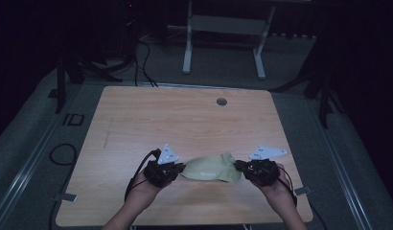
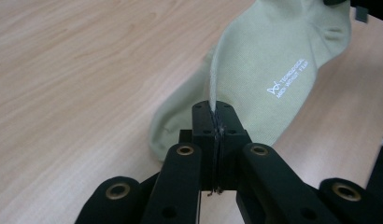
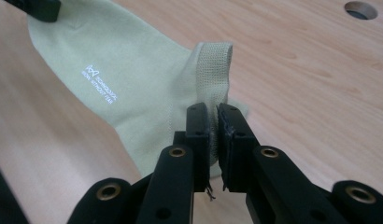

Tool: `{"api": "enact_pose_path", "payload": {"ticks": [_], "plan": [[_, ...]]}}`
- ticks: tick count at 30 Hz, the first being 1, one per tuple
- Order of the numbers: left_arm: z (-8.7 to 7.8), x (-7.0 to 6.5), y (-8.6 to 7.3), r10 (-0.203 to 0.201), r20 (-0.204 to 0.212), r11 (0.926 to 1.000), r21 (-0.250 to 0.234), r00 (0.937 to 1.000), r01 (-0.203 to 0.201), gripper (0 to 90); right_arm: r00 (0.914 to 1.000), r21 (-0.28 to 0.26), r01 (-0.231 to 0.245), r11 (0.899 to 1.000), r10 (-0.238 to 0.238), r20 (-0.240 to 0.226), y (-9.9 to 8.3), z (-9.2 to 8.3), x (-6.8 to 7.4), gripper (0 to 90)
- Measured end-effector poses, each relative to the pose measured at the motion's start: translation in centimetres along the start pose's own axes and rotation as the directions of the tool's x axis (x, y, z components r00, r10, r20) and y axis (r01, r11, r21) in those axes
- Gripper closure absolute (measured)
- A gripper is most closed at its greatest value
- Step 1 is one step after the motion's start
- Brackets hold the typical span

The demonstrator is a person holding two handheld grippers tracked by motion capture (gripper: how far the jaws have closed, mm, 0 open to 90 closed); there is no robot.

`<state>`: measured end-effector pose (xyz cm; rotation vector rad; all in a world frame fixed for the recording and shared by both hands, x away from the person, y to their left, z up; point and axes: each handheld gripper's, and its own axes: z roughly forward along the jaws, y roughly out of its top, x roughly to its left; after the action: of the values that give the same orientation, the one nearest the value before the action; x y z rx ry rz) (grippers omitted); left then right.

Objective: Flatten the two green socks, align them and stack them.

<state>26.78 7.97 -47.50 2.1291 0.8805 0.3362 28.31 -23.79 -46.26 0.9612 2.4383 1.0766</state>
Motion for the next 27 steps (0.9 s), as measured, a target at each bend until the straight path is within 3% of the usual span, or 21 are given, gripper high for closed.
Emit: {"api": "enact_pose_path", "payload": {"ticks": [10, 18, 21, 27], "plan": [[3.0, 1.2, -0.5, -0.041, -0.022, 0.9986, 0.032, 0.9989, 0.042, 88.7, 0.9987, 0.052, -0.049, 0.997, 0.048, 0.020, 0.2, 2.7, -2.3, 83.3], [5.5, 1.8, -1.5, -0.070, -0.018, 0.9941, 0.082, 0.9974, 0.071, 88.6, 0.9973, 0.131, -0.068, 0.989, 0.063, 0.037, -0.9, 5.7, -3.0, 83.3], [6.0, 1.9, -2.0, -0.056, -0.022, 0.9931, 0.102, 0.9982, 0.058, 88.6, 0.9967, 0.145, -0.077, 0.986, 0.072, 0.036, -1.2, 6.4, -3.2, 83.2], [7.0, 2.4, -2.5, -0.074, -0.026, 0.9883, 0.131, 0.9969, 0.077, 88.6, 0.9961, 0.175, -0.087, 0.981, 0.082, 0.033, -1.7, 7.5, -3.3, 83.0]]}}
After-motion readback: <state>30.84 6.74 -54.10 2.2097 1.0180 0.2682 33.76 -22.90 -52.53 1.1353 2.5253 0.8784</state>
